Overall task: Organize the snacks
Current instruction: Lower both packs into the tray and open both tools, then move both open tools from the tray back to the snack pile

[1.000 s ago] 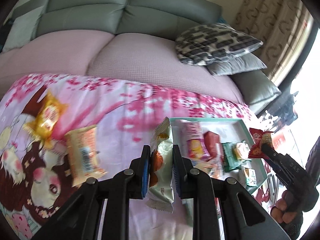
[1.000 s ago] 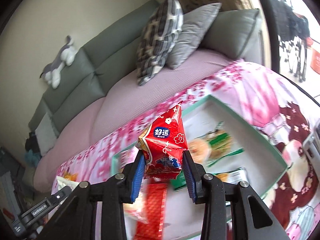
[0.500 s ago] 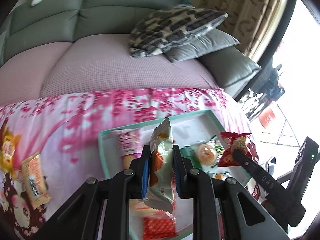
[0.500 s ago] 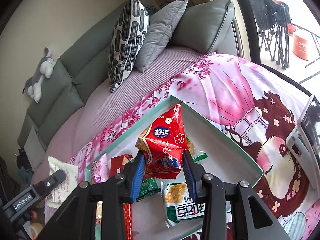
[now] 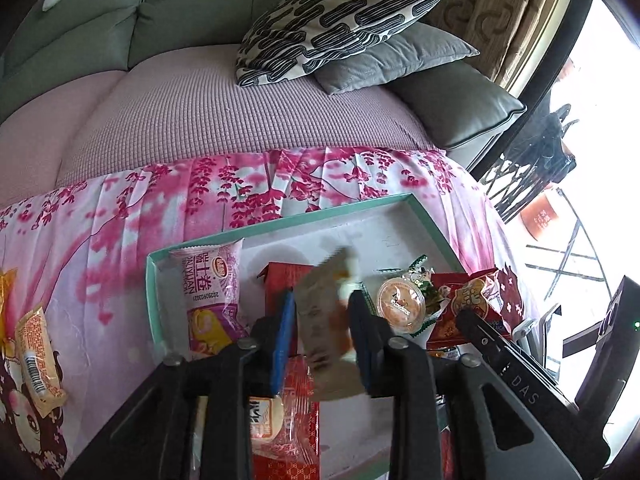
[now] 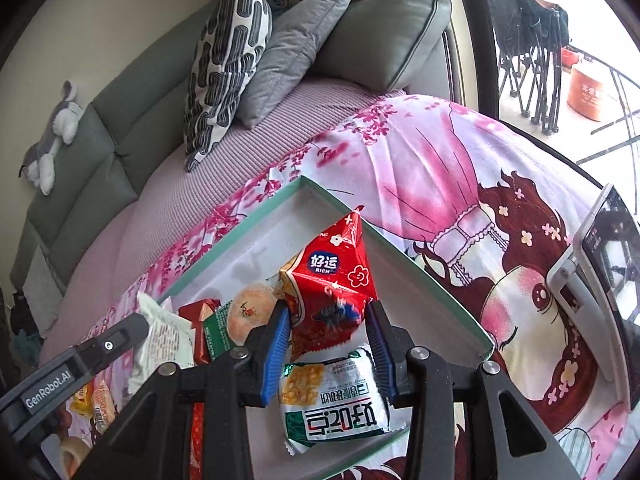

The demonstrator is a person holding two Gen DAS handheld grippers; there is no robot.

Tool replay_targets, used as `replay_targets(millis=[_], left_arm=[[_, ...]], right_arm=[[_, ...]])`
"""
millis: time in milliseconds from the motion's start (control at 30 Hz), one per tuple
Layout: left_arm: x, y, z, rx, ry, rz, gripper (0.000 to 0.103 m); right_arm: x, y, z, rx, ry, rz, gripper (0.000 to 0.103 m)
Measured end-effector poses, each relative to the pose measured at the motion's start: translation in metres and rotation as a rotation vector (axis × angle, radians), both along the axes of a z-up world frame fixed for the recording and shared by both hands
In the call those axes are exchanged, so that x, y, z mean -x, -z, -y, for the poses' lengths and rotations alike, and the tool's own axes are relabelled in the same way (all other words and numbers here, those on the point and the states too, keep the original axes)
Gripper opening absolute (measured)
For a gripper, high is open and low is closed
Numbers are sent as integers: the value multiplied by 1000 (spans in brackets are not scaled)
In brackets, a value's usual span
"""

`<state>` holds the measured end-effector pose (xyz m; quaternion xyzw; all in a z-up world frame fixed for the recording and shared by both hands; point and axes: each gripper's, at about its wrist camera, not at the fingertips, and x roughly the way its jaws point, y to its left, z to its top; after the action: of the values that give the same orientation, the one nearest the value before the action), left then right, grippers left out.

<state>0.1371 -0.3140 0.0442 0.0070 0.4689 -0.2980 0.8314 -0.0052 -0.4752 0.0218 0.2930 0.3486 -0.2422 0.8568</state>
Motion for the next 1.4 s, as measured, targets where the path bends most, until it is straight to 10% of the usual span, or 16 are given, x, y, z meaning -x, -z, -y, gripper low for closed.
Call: replay_targets(millis=[600,1400], left_arm=[[2,6,-88,-28,-229,-2,82],[26,25,-198,-95,-416,46,101]], right_arm=[[-7,-7,-23,119,-79,-76,102],[-31,-25,-133,265,-281,-78,103]])
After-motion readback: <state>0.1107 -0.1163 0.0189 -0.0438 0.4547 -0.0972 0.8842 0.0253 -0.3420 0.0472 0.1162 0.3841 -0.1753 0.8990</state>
